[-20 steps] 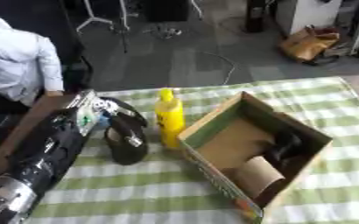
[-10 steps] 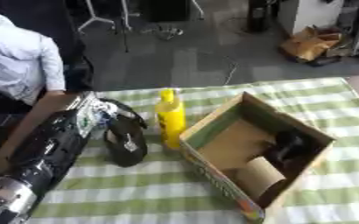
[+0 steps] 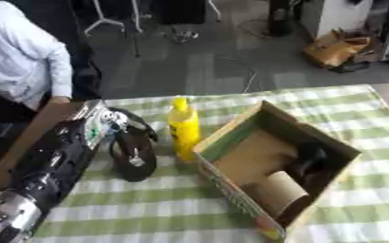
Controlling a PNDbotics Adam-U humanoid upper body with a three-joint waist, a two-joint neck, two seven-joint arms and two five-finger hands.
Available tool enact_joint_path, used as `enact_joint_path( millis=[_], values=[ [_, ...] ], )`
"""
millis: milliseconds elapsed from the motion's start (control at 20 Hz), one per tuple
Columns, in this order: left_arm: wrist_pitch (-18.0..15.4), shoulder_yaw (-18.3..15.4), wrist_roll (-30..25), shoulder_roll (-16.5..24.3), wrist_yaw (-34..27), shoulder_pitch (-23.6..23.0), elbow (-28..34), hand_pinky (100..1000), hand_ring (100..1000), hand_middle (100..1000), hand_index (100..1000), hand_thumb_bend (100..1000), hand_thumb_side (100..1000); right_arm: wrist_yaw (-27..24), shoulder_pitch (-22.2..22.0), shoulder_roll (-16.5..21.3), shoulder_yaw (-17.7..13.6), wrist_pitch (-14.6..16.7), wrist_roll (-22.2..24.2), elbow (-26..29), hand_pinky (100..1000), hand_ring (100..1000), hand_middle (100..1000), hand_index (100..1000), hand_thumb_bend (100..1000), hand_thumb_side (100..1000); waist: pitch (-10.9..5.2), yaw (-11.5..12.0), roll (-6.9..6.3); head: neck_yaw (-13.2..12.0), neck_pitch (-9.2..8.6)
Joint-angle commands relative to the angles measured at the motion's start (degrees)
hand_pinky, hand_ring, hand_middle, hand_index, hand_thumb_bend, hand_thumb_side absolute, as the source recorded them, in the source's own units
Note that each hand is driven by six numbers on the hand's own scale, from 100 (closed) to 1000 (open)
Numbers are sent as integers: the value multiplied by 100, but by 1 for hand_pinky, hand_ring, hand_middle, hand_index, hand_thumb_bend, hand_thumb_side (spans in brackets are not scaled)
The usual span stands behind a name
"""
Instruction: Pick up objects on the table and place them in the box.
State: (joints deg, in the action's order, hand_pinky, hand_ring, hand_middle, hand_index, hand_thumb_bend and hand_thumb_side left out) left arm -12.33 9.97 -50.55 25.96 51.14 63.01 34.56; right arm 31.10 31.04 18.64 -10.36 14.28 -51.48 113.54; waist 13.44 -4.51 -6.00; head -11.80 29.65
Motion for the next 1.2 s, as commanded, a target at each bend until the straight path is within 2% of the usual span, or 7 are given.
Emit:
enact_joint_path(
  millis=[50,250,400,600,800,950,1200],
  values=[
    [-123,-8,-141,106,149,4,-95,802,1000,1000,1000,328,230,-49,91,42,-45,95,-49,105,825,777,613,574,100,1000,-77,1,52,-8,-17],
    [-115,-15,-141,102,222,1,-79,751,1000,1000,1000,258,173,-55,102,39,-54,111,-49,105,823,774,606,570,100,1000,-80,4,57,-3,-23],
    [-104,-22,-141,100,259,2,-41,727,1000,1000,1000,256,169,-61,107,35,-68,138,-49,105,823,774,603,568,100,1000,-80,8,59,1,-24],
    [-104,-22,-141,91,256,4,-30,636,978,1000,1000,230,163,-63,111,28,-90,154,-49,105,821,773,603,567,100,1000,-83,14,60,4,-17],
    [-82,-14,-141,86,260,30,-31,544,884,970,1000,192,131,-64,108,25,-102,160,-49,105,821,773,602,566,100,1000,-92,22,62,0,-8],
    [-53,-16,-141,87,269,43,-4,450,770,939,1000,117,100,-64,110,21,-112,167,-49,105,820,773,601,563,100,1000,-100,28,61,-4,-6],
    [44,-33,-141,85,276,81,27,395,721,875,941,100,100,-67,107,8,-122,195,-49,105,820,772,599,562,100,1000,-116,35,41,-14,3]
  ],
)
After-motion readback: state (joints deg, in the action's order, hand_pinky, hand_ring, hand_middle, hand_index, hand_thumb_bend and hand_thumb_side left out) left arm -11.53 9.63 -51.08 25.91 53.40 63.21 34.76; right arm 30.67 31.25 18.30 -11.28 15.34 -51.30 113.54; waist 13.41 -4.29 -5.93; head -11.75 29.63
